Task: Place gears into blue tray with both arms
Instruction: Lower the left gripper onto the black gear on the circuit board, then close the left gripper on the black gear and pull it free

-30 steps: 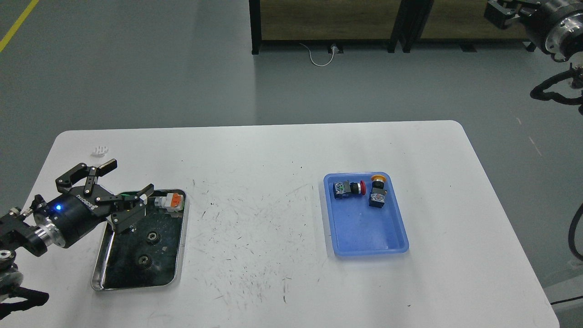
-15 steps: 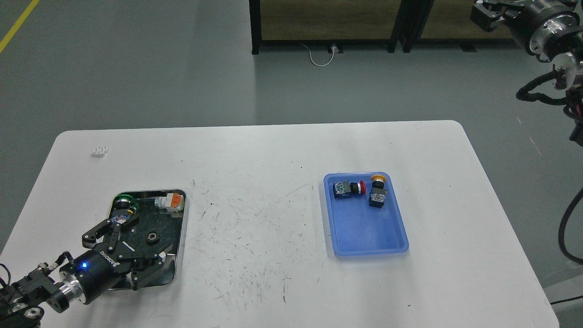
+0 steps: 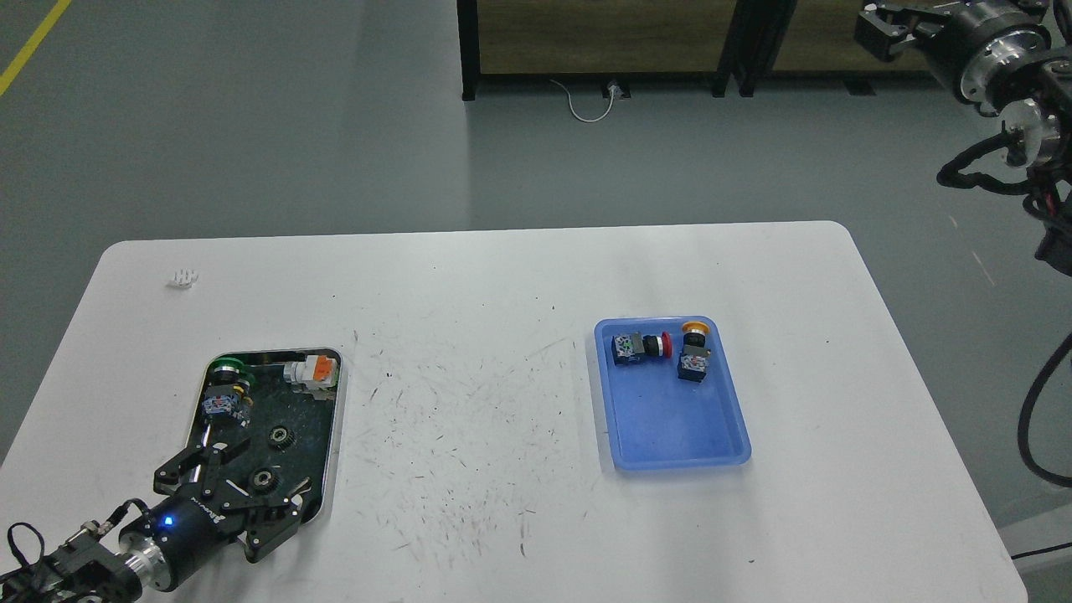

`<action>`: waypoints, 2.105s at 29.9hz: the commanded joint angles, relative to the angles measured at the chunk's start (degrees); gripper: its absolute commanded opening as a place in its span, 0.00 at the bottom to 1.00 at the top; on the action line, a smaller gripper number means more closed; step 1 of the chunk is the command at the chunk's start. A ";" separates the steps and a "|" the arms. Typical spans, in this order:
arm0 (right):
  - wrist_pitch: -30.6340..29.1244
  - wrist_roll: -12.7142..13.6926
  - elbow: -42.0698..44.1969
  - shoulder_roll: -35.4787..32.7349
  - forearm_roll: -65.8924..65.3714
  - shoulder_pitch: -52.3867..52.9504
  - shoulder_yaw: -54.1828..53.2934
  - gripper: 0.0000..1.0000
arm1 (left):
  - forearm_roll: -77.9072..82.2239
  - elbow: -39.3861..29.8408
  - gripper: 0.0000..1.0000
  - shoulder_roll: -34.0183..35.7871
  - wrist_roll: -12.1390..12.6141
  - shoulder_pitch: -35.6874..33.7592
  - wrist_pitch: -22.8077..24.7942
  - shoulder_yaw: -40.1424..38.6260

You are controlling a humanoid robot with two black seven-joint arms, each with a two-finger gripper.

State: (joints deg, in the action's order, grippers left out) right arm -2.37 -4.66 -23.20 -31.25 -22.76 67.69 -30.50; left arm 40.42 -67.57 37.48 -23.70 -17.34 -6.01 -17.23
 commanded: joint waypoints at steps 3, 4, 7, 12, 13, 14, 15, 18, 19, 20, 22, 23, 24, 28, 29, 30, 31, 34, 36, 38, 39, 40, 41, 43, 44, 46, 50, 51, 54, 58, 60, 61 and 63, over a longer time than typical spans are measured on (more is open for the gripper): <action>0.00 0.00 0.00 0.05 0.00 -0.10 0.00 1.00 | -0.25 2.09 0.85 -0.39 0.15 0.11 -0.14 0.01; 0.00 0.00 0.00 0.05 0.00 -0.10 0.00 1.00 | -0.25 2.27 0.83 -0.39 0.15 0.11 -0.05 0.01; 0.00 0.00 0.00 0.05 0.00 -0.19 0.00 1.00 | -0.34 2.36 0.80 -0.30 0.15 0.20 0.04 0.01; 0.00 0.00 0.00 0.23 0.00 -0.19 0.00 1.00 | -0.34 2.45 0.75 -0.30 0.24 0.20 0.56 0.18; 0.00 0.00 0.00 0.23 -0.09 -0.19 0.00 1.00 | -0.34 2.45 0.75 -0.30 0.32 0.20 0.56 0.27; 0.00 0.00 0.00 0.31 -0.09 -0.19 0.00 1.00 | -0.34 2.45 0.75 -0.30 0.41 0.20 0.56 0.44; 0.00 0.00 0.00 0.23 -0.09 -0.19 0.00 1.00 | -0.34 2.36 0.75 -0.30 0.50 0.20 0.56 0.62; 0.00 0.00 0.00 0.23 -0.18 -0.19 0.00 1.00 | -0.34 2.45 0.75 -0.21 0.76 0.20 0.74 1.32; 0.00 0.00 0.08 0.31 -0.18 -0.19 0.00 1.00 | -0.34 2.45 0.75 -0.13 0.85 0.20 0.83 1.50; 0.00 0.00 0.00 0.31 -0.18 -0.19 0.00 1.00 | -0.34 2.45 0.75 -0.04 0.85 0.20 0.74 1.59; 0.00 0.00 0.09 0.31 -0.18 -0.28 0.00 1.00 | -0.69 2.45 0.75 0.14 0.85 0.20 0.83 1.76; 0.17 0.00 0.09 0.31 -0.18 -0.28 0.00 1.00 | -1.30 2.45 0.75 0.22 0.85 0.20 0.92 2.02; 0.35 0.00 0.09 0.31 -0.18 -0.28 0.00 1.00 | -1.74 2.45 0.74 0.31 0.85 0.11 0.92 2.29; 0.52 0.00 0.09 0.40 -0.27 -0.37 0.00 1.00 | -2.36 2.45 0.73 0.40 0.85 0.02 1.00 2.73; 0.52 0.00 0.09 0.49 -0.27 -0.37 0.09 1.00 | -2.36 2.45 0.72 0.40 0.85 0.02 1.00 2.73; 0.52 0.00 0.09 0.66 -0.27 -0.37 0.00 1.00 | -2.36 2.45 0.72 0.40 0.85 -0.06 1.00 2.73; 0.52 0.00 0.09 0.75 -0.27 -0.28 0.00 1.00 | -2.36 2.45 0.71 0.40 0.85 -0.06 1.00 2.73; 0.52 0.00 0.17 0.75 -0.27 -0.28 0.00 1.00 | -2.36 2.45 0.70 0.40 0.94 -0.42 1.00 2.73; 0.53 0.00 0.26 0.84 -0.27 -0.28 0.00 1.00 | -2.36 2.45 0.67 0.40 0.94 -0.68 0.92 2.73; 0.52 0.00 0.26 0.84 -0.27 -0.28 0.00 1.00 | -2.36 2.45 0.63 0.40 0.94 -0.94 0.92 2.73; 0.52 0.00 0.26 0.84 -0.27 -0.19 0.00 1.00 | -2.36 2.45 0.61 0.40 0.94 -0.94 0.92 2.73; 0.52 0.00 0.26 0.84 -0.18 -0.19 0.00 1.00 | -2.36 2.45 0.60 0.40 0.94 -1.12 0.92 2.73; 0.52 0.00 0.35 0.84 -0.26 -0.19 0.00 1.00 | -2.36 2.45 0.59 0.40 0.94 -1.29 0.92 2.73; 0.52 0.00 0.35 0.84 -0.27 -0.19 0.00 1.00 | -2.36 2.45 0.59 0.40 0.94 -1.56 1.00 2.64; 0.52 0.00 0.35 0.84 -0.27 -0.19 0.09 1.00 | -2.36 2.45 0.58 0.40 0.94 -1.65 1.00 2.73; 0.61 0.00 0.35 0.84 -0.27 -0.19 0.00 1.00 | -2.45 2.45 0.58 0.40 0.85 -1.73 1.00 2.64; 0.52 0.00 0.35 0.84 -0.27 -0.19 0.00 1.00 | -2.45 2.36 0.56 0.40 0.94 -1.82 1.71 2.64; 0.52 0.00 0.35 0.84 -0.27 -0.19 0.00 1.00 | -2.45 2.36 0.56 0.40 0.94 -2.00 1.79 2.64; 0.61 0.00 0.35 0.75 -0.27 -0.19 0.00 1.00 | -2.45 2.27 0.56 0.40 0.94 -2.09 1.97 2.64; 0.52 0.00 0.44 0.84 -0.27 -0.19 0.00 1.00 | -2.45 1.92 0.57 0.40 0.85 -2.09 2.50 2.64; 0.53 0.00 0.44 0.84 -0.18 -0.10 0.00 1.00 | -2.53 1.39 0.58 0.84 0.85 -2.00 2.59 2.38; 0.52 0.00 0.44 0.84 -0.26 -0.10 0.00 1.00 | -2.62 1.13 0.59 1.01 0.85 -2.00 2.67 2.29; 0.61 0.09 0.35 0.84 -0.27 -0.10 0.00 1.00 | -2.71 0.52 0.60 1.80 0.85 -2.00 2.76 2.12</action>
State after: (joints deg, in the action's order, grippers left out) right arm -1.83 -4.66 -22.77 -30.41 -23.03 67.58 -30.49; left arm 37.88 -66.30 38.42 -22.82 -19.36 -3.41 -14.74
